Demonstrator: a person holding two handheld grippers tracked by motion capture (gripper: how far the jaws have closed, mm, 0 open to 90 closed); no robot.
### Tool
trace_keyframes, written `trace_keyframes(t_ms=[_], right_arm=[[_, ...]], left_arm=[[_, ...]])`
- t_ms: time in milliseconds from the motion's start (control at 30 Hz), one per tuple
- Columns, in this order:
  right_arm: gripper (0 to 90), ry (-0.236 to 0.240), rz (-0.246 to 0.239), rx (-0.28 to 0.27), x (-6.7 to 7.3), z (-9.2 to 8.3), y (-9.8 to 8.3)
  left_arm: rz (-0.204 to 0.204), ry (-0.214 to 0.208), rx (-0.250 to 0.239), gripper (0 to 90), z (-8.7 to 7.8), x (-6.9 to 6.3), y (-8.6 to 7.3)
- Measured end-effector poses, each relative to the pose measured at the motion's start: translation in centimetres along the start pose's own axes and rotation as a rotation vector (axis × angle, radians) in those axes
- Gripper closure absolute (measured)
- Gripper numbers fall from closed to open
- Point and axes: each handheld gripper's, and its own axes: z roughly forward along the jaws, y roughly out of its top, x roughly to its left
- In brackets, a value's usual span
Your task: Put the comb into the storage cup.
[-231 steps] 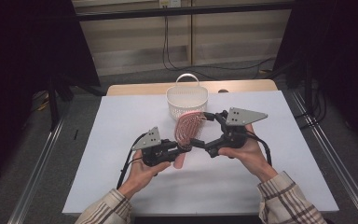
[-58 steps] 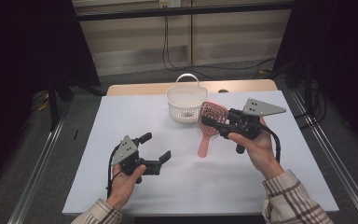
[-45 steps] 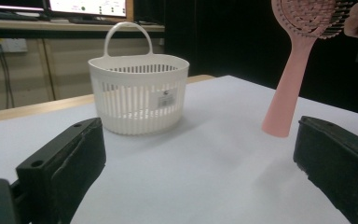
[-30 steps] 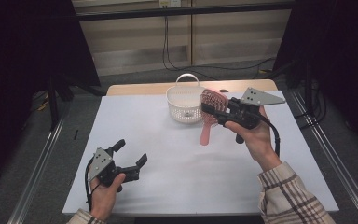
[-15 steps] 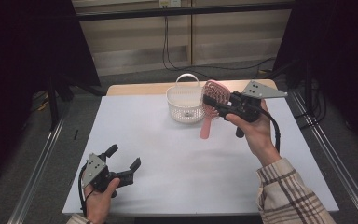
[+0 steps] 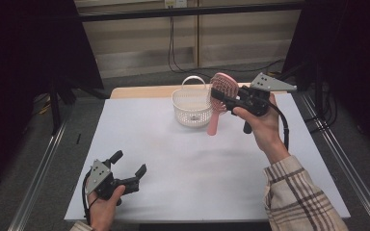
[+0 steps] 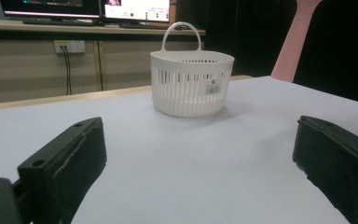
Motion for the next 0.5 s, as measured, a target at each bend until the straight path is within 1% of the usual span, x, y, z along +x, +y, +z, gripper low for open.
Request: trace_keyframes(t_ms=[67, 133, 200, 267, 400, 500], right_arm=[[61.9, -0.003, -0.001, 0.0, -0.1, 0.1, 0.2], [62.0, -0.004, -0.001, -0.005, -0.2, 0.2, 0.4], [61.9, -0.01, -0.004, -0.007, -0.3, 0.4, 0.6], [61.9, -0.012, -0.002, -0.005, -0.4, 0.7, 0.8], [61.9, -0.007, -0.015, -0.001, -0.3, 1.2, 1.0], [61.9, -0.005, -0.011, -0.007, -0.2, 1.5, 1.2]], left_arm=[[0.0, -0.006, 0.002, 2.8, 0.0, 0.0, 0.0], [-0.011, -0.004, -0.004, 2.8, 0.0, -0.1, 0.0], [-0.018, -0.012, 0.0, 3.3, 0.0, 0.0, 0.0], [-0.011, -0.002, 0.001, 3.6, 0.0, 0.0, 0.0], [-0.001, 0.002, 0.001, 3.6, 0.0, 0.0, 0.0], [0.006, 0.007, 0.011, 3.5, 0.0, 0.1, 0.0]])
